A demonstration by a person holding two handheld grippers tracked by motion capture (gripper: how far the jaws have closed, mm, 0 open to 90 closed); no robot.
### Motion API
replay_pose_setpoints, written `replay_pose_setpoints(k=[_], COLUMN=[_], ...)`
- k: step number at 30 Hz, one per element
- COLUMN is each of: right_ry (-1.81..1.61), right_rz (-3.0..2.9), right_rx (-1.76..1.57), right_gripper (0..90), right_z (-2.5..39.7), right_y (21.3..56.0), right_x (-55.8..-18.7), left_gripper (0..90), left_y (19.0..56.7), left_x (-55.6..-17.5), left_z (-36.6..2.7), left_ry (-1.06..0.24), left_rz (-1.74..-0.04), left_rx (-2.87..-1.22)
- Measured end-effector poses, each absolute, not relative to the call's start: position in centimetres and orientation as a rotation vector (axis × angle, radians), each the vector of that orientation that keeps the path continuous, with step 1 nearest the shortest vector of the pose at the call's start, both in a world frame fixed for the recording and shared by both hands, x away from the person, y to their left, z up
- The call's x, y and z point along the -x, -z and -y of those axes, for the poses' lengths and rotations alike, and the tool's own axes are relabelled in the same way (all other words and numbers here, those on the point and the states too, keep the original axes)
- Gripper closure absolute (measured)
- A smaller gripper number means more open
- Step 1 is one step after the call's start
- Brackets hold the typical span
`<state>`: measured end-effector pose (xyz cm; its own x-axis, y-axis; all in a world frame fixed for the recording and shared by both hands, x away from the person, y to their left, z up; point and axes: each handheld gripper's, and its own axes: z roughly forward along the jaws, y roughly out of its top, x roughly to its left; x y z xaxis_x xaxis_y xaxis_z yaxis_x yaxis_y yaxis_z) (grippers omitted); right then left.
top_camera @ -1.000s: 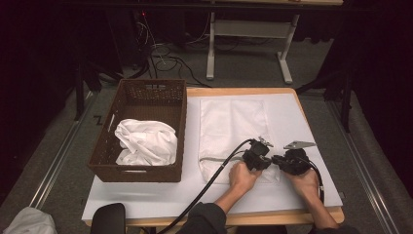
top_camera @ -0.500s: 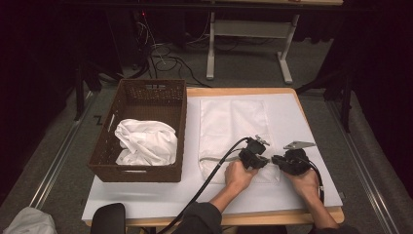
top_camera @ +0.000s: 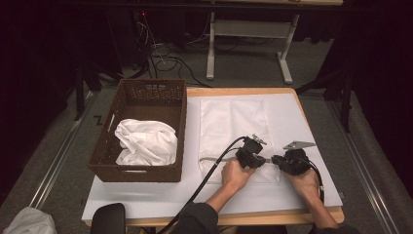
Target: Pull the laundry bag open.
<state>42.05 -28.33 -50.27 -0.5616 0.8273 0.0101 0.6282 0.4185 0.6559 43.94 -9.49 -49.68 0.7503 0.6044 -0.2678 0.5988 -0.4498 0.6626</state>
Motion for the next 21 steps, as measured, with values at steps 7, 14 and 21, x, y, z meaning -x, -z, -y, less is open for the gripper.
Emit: replay_pose_setpoints(k=[7,14,21], right_ry=[-0.891,-0.894,-0.902], right_rz=[-2.361,-2.359,-2.354], right_rx=[-1.253,-1.254,-1.257], right_gripper=[82.8,82.8,82.8], right_z=[28.3,28.3,28.3], right_y=[50.3,50.3,50.4], right_x=[-42.0,-42.0,-42.0], left_gripper=[85.9,85.9,85.8], left_y=[49.5,49.5,49.3], left_x=[-43.8,-43.7,-43.7], left_z=[9.1,8.8,8.1], left_ry=[-0.009,-0.009,-0.009], left_rz=[-0.89,-0.896,-0.896], left_rx=[-2.165,-2.153,-2.141])
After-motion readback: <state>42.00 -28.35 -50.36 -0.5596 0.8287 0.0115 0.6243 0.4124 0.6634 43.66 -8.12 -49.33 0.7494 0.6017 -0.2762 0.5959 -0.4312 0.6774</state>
